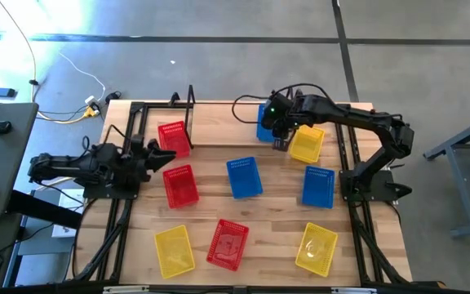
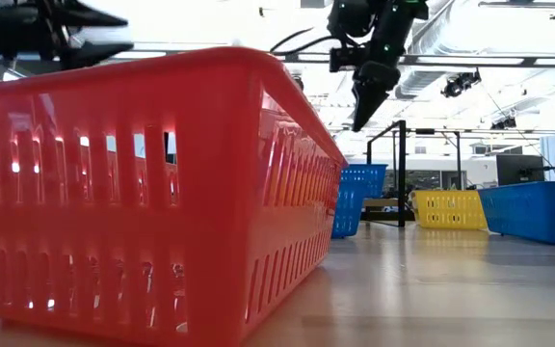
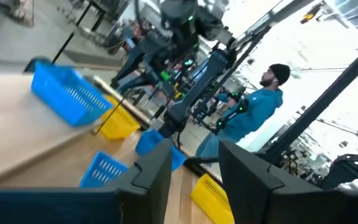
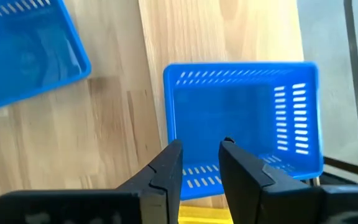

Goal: Stack baskets on shelf by color
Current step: Put the middle left red bin on the shelf

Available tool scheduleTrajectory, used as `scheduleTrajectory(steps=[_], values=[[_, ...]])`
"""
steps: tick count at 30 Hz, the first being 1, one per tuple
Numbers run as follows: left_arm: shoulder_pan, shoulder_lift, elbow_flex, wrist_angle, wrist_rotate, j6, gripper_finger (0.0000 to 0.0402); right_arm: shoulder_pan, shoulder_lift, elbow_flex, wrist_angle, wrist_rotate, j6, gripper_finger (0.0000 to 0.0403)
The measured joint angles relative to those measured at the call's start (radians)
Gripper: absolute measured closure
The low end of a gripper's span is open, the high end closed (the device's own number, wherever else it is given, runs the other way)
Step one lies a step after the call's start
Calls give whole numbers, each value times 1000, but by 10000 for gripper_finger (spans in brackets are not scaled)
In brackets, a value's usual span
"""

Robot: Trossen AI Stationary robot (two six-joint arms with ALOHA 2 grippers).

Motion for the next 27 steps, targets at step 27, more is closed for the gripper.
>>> scheduleTrajectory(steps=[27], values=[[-44,682,555,-644,202,24,285,4,0,81,-74,-8,106,311]])
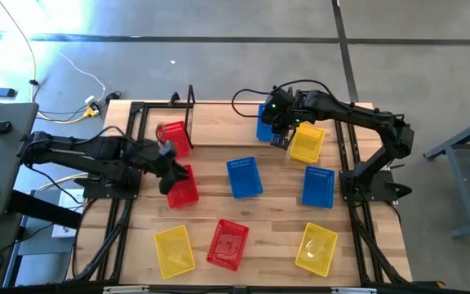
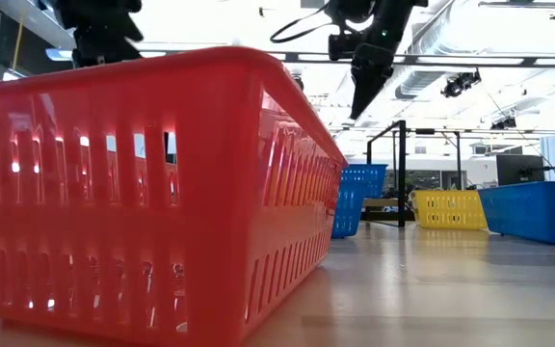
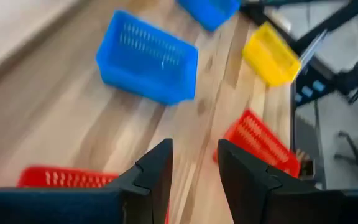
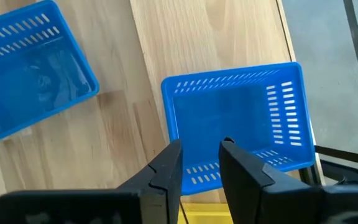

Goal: Stack baskets on shelf by color
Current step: Put the middle left red bin on the shelf

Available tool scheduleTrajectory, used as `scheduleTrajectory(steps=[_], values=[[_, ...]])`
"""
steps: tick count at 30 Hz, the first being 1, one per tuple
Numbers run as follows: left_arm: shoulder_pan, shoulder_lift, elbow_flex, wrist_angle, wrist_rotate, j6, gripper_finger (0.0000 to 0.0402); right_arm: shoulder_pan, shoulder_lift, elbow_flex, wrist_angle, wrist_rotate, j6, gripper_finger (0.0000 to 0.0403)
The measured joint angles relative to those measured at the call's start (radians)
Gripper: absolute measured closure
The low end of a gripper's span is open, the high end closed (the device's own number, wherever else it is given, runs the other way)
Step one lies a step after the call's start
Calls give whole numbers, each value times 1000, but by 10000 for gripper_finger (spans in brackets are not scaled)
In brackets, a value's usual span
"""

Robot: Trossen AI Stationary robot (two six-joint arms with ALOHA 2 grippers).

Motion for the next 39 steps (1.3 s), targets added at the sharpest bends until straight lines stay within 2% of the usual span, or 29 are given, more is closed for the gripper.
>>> scheduleTrajectory(steps=[7,22,39], values=[[-115,104,0,-37,-1,-28,285,23,0,0,0,-3,15,311],[-312,310,0,-57,-96,-57,285,42,0,0,0,-1,54,311],[-351,526,0,-66,-145,-109,285,42,0,-1,2,-1,52,311]])
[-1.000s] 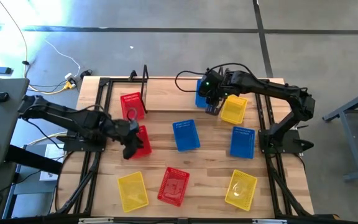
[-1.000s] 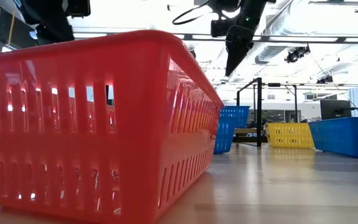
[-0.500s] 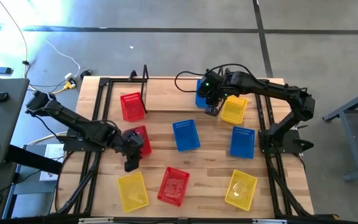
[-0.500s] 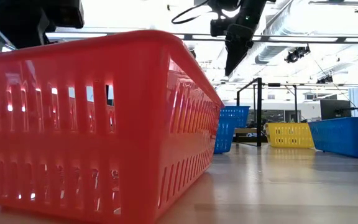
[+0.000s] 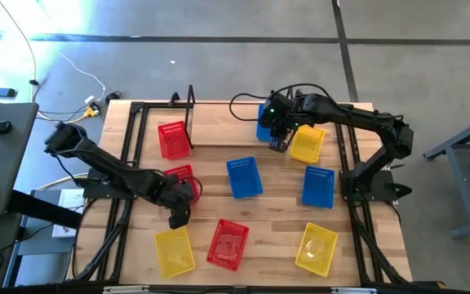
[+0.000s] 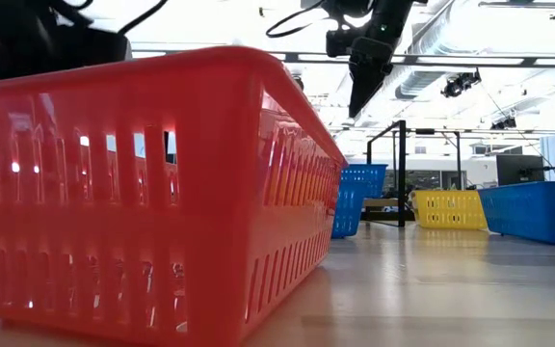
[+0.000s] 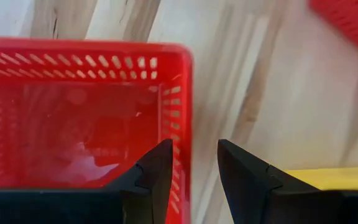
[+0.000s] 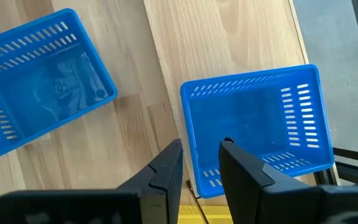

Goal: Stack baskets on shelf by color
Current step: Put the middle left red bin on the shelf

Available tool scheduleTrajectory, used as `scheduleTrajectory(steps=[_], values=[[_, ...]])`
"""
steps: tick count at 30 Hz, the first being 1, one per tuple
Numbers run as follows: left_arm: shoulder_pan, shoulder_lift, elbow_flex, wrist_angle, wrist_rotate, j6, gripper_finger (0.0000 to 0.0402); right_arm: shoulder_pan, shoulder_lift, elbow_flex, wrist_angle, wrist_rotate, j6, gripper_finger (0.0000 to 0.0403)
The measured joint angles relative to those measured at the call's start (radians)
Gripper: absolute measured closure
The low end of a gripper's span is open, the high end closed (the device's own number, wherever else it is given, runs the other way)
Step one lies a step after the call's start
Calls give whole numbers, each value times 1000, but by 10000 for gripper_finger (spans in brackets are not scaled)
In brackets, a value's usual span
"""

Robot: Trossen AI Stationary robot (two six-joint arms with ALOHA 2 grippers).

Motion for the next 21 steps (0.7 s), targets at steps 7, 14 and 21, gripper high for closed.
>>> scheduleTrajectory(steps=[7,14,21], values=[[0,59,0,-2,2,-23,306,0,0,0,0,0,0,311],[0,62,0,-1,4,-17,392,0,0,0,0,0,0,311],[-13,57,57,-21,25,29,398,0,0,0,0,0,0,311]])
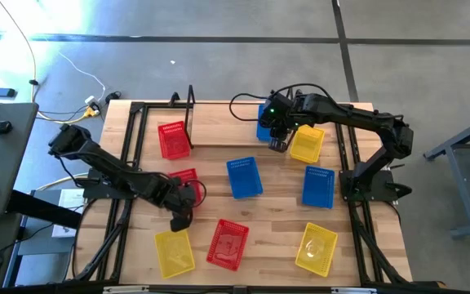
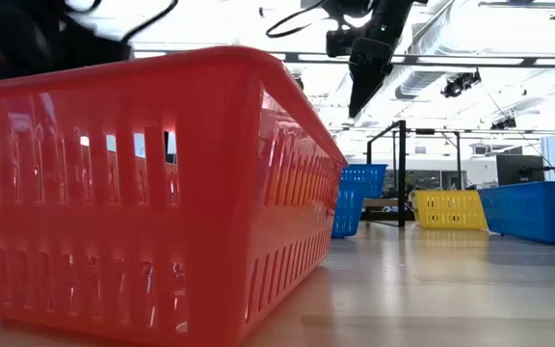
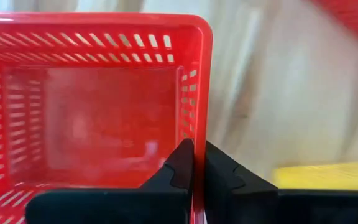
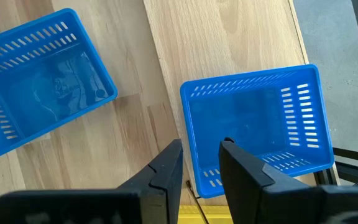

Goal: Stack baskets on shelf by color
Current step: Put the middle left red bin on the shelf

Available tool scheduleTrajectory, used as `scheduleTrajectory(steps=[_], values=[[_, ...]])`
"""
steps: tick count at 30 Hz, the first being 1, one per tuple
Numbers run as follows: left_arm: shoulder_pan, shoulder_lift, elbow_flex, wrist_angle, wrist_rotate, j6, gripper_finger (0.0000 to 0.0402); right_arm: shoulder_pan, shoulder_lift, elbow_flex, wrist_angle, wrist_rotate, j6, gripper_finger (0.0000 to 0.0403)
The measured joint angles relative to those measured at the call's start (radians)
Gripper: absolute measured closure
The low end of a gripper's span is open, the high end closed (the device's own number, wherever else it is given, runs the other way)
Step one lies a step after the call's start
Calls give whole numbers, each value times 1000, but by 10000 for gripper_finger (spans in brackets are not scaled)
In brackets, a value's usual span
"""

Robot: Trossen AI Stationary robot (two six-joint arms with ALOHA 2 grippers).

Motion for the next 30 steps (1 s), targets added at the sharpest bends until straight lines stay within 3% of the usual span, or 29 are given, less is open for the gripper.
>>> scheduleTrajectory(steps=[7,13,18,30], values=[[-10,0,151,-96,-4,92,399,0,0,0,0,0,0,311],[-9,0,271,-210,-103,127,400,0,0,0,0,0,3,311],[7,0,349,-261,-181,255,400,14,0,0,0,2,3,311],[221,0,369,-266,-229,656,401,43,0,0,0,74,73,311]])
